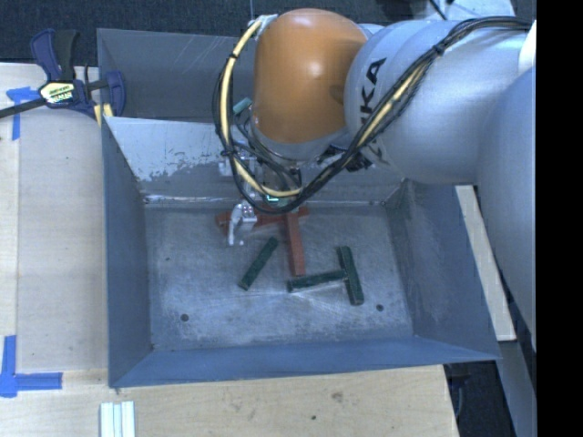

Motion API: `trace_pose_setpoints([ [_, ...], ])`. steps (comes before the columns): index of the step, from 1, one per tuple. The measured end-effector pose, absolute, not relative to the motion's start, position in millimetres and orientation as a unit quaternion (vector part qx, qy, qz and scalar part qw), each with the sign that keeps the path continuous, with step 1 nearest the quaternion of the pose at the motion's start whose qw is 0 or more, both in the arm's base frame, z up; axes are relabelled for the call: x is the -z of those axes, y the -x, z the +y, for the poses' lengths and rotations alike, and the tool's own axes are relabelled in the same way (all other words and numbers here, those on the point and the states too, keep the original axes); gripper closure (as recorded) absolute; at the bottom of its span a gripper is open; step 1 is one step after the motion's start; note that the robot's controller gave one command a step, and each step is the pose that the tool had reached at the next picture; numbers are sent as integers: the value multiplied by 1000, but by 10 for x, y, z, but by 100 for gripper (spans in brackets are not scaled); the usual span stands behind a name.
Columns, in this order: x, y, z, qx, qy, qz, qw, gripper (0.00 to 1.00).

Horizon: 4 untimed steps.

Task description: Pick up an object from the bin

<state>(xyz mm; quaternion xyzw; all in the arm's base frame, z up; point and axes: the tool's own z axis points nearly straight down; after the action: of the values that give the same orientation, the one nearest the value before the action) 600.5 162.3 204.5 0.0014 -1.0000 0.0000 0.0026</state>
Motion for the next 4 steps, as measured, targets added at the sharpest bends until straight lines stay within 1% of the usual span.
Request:
trace_pose_setpoints([
  [1, -2091, -6024, 1616, 1, 0, -1000, -2, 0],
  [2, -937, -6020, 1131, 0, -78, -997, -1, 100],
  [3, -939, -6020, 1132, 0, -78, -997, -1, 100],
  [4, -774, -5580, 932, 1, -265, -964, -10, 0],
])
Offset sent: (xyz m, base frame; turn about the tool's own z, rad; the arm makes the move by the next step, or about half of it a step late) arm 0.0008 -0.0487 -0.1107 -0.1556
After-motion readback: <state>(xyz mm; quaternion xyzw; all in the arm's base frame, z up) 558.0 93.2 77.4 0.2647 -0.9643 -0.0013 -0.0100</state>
